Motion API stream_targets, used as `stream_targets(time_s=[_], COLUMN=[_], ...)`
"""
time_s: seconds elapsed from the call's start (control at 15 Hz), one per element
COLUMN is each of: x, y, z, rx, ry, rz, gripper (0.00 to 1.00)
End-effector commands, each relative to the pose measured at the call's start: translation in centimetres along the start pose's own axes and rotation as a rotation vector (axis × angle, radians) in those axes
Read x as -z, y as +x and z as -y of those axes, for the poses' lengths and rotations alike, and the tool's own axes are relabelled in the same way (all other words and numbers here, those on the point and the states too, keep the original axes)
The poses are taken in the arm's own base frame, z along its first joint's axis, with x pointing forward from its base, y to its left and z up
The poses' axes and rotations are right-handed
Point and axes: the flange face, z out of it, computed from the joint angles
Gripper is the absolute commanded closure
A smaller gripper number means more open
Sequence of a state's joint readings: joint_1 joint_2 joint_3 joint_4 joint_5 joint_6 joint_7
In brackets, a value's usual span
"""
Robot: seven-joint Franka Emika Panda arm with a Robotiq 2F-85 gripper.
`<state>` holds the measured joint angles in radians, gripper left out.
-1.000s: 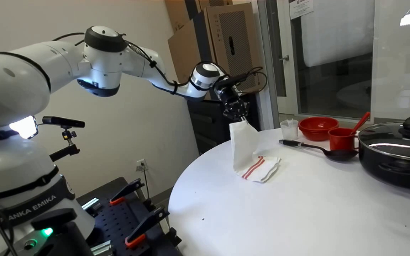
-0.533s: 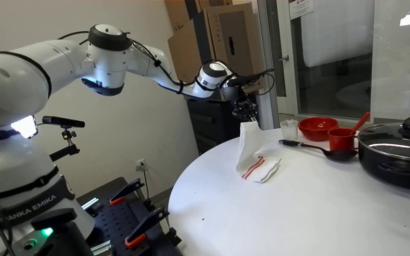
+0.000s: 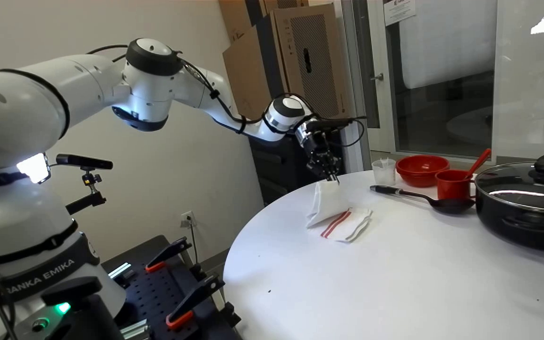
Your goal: Fold the towel
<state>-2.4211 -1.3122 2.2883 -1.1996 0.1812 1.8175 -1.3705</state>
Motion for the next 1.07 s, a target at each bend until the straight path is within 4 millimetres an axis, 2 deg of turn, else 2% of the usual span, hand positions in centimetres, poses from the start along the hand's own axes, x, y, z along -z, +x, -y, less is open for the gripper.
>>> stream_targets(time_s=[0.0, 0.27, 0.33, 0.4, 1.0], x=[-1.6, -2.4, -2.5, -2.6, -3.1], y=[0.0, -0.4, -0.5, -0.5, -0.4], z=[-1.1, -1.9, -2.0, -2.1, -2.9], rx=[0.087, 0.105, 0.112, 0.116, 0.139], ry=[0.029, 0.047, 0.054, 0.057, 0.07], rz=[0.031, 0.048, 0.046, 0.048, 0.058], gripper=[0.99, 0.99, 0.82, 0.71, 0.05])
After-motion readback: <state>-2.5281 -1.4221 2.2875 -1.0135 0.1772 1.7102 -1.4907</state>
